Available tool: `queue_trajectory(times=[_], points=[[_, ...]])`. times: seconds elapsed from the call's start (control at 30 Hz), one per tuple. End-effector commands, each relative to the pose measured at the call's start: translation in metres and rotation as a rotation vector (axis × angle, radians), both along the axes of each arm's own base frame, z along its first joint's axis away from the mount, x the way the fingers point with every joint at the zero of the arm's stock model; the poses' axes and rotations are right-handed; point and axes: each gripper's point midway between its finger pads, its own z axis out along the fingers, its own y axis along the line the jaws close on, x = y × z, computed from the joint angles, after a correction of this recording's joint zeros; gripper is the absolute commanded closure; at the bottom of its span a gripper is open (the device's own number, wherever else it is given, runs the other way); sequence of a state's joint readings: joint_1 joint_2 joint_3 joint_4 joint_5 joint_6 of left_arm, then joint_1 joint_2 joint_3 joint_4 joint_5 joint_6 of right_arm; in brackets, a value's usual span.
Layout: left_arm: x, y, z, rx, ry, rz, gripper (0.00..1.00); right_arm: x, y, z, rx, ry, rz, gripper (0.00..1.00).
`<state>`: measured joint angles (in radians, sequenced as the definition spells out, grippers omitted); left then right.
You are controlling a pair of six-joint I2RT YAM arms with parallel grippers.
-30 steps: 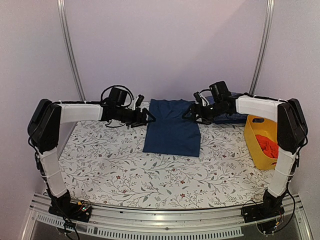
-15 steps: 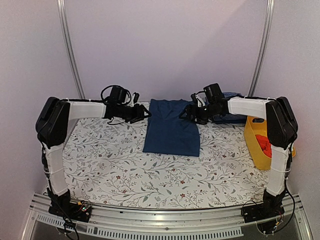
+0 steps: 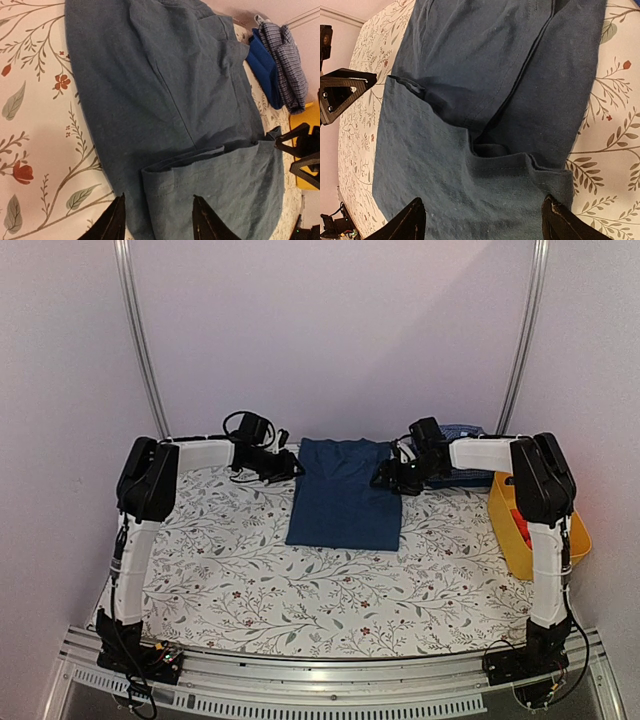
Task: Fold and stack the mixed laundry pile
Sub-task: Fold the crumpled trousers at the center of the board.
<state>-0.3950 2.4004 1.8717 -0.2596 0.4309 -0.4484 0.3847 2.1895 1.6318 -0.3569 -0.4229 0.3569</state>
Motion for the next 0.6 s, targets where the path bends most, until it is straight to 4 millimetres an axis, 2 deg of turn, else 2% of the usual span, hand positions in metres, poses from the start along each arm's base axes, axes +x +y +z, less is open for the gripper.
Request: queue_trajectory(times=[0.0, 0.13, 0.57], points=[[0.002, -0.012, -0.002, 0.001, -0.005, -0.047, 0.56, 0.009, -0.002, -0.004, -0.015, -0.009, -0.002, 0.22], [0.003, -0.018, -0.012, 0.008, 0.008, -0.051, 0.56, 0.012, -0.002, -0.012, -0.016, 0.003, -0.002, 0.22], [0.009, -0.026, -0.027, 0.011, 0.037, -0.053, 0.66, 0.021, -0.003, -0.014, -0.02, 0.001, 0.006, 0.24]])
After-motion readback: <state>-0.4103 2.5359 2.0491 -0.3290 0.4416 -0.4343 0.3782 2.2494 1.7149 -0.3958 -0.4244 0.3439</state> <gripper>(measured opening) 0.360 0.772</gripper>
